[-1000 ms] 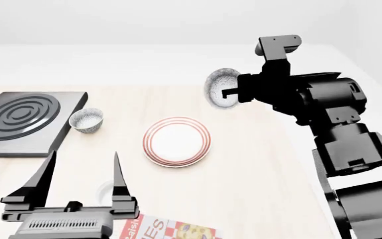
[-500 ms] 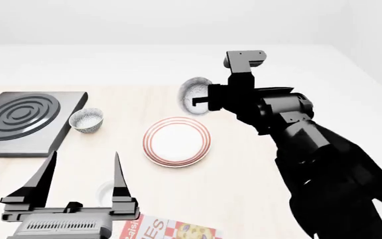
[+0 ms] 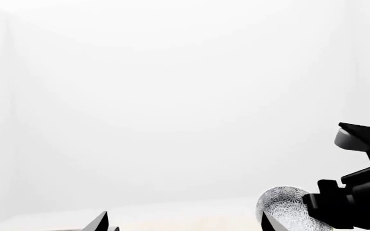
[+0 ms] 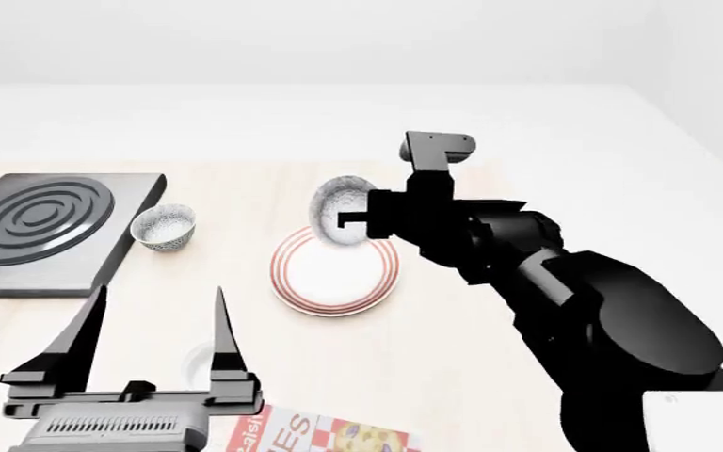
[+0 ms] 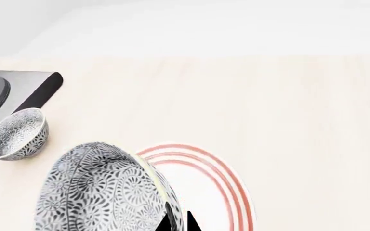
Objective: Pick the akita bowl next to the cookies box and place it on the plate.
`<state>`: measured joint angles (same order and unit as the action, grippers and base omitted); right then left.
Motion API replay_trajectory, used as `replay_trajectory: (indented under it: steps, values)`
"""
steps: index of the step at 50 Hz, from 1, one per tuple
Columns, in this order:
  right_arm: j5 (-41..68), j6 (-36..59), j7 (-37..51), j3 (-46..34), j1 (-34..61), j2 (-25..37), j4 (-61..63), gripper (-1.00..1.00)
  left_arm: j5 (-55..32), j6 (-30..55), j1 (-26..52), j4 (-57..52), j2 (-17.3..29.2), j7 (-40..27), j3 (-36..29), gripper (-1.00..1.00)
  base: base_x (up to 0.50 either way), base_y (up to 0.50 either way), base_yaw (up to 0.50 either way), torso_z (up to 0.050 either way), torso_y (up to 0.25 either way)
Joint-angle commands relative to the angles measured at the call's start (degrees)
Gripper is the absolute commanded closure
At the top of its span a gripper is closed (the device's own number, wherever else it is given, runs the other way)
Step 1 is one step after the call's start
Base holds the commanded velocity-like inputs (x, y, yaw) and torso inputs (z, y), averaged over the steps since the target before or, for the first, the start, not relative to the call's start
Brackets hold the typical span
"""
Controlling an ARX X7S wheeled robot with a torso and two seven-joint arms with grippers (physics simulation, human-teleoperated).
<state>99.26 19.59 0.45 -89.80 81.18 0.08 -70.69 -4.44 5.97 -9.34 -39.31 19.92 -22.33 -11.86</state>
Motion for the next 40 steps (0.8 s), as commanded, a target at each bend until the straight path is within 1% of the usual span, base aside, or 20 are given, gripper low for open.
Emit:
replay_trajectory:
  steps: [1,11,14,32,33,35,40]
  values:
    - [4.8,-1.9,0.6,-2.8,-1.5,-0.1,0.9,1.00,-0.6,-1.1,-0.1,0.0,0.1,-0.2,0.1,-1.00,0.00,0.00,0.00,0.000,0.000]
    - [4.4,-2.2,1.1,-2.8,-2.3,-0.1,1.4,1.00,-1.2,-1.6,-0.4,-0.3,0.3,-0.4,0.3,-1.00,0.00,0.00,0.00,0.000,0.000]
    - [4.6,-2.2,1.0,-2.7,-2.3,-0.1,1.5,1.00,-0.1,-1.4,-0.5,-0.5,0.5,-0.5,-0.1,-1.00,0.00,0.00,0.00,0.000,0.000]
    - [3.7,-2.8,1.0,-2.4,-2.3,-0.1,2.1,1.00,0.6,-1.8,-0.3,0.3,0.7,-0.7,-1.0,-1.00,0.00,0.00,0.00,0.000,-0.250]
    - [3.6,-3.5,0.9,-2.4,-2.2,-0.1,2.1,1.00,-1.1,-2.7,-0.3,0.5,0.4,-0.5,-0.5,-1.00,0.00,0.00,0.00,0.000,0.000]
    - [3.6,-3.9,1.1,-2.4,-2.0,-0.1,2.2,1.00,0.4,-2.1,-0.1,0.3,0.7,-0.7,-1.0,-1.00,0.00,0.00,0.00,0.000,0.000]
    - [4.1,-5.2,1.1,-2.4,-1.6,-0.1,2.3,1.00,0.1,-2.2,-0.1,0.3,0.7,-0.7,-1.0,-1.00,0.00,0.00,0.00,0.000,0.000]
